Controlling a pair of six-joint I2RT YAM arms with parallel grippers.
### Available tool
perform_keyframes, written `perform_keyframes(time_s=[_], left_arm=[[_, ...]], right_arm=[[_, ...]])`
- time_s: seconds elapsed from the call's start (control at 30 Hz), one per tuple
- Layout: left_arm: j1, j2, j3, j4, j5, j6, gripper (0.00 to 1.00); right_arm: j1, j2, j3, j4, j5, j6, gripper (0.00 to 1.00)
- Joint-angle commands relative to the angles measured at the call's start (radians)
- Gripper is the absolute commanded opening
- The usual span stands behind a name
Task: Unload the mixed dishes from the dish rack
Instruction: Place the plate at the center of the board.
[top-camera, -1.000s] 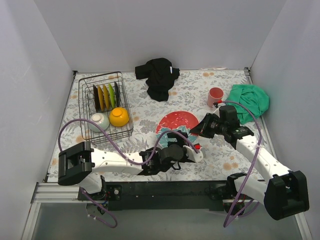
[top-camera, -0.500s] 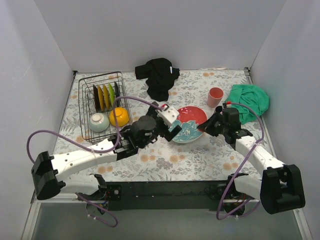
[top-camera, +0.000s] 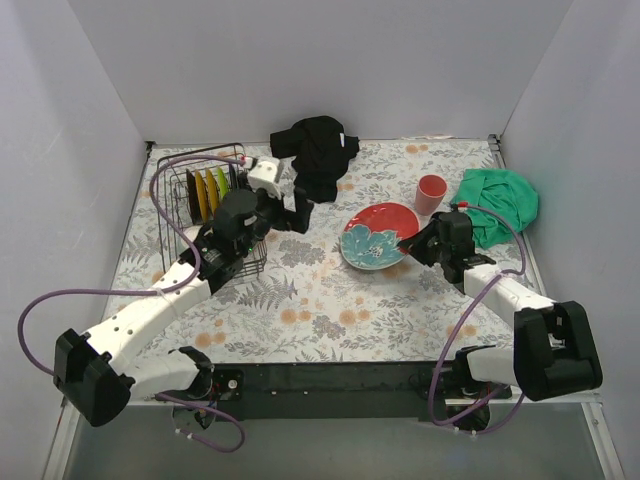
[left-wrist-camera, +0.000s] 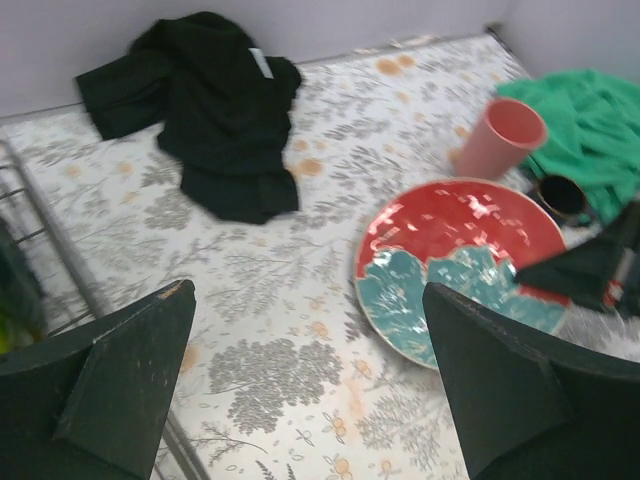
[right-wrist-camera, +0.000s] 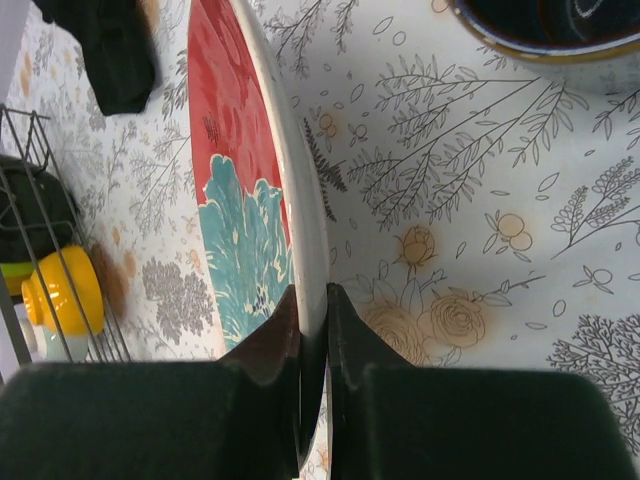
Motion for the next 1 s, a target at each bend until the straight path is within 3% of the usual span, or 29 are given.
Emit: perform_keyframes(time_s=[0.0, 0.27, 0.4, 0.67, 0.83, 0.97], left_arm=[[0.155, -0.054, 0.018, 0.004, 0.051, -0.169, 0.98], [0.226, -0.097, -0.032, 0.033, -0.043, -0.169, 0.98], [0.232, -0.095, -0.035, 0.033, -0.113, -0.160, 0.98], [0.234, -0.100, -0.038, 0.033, -0.117, -0.162, 0.98], [0.234, -0.104, -0.040, 0.033, -0.120, -0.155, 0.98], [0.234, -0.103, -0.037, 0.033, -0.118, -0.155, 0.98]], right_arm=[[0.019, 0.030, 0.066, 0.249, 0.043, 0.104, 0.01], [0.081, 0.153, 0.124, 0.301, 0.160, 0.170, 0.01], [0.103, 0.213, 0.175, 0.304, 0.184, 0.198, 0.18], [0.109, 0.322, 0.215, 0.304, 0.164, 0.218, 0.50], [0.109, 0.339, 0.207, 0.285, 0.149, 0.204, 0.56], [0.109, 0.336, 0.196, 0.252, 0.138, 0.178, 0.68]])
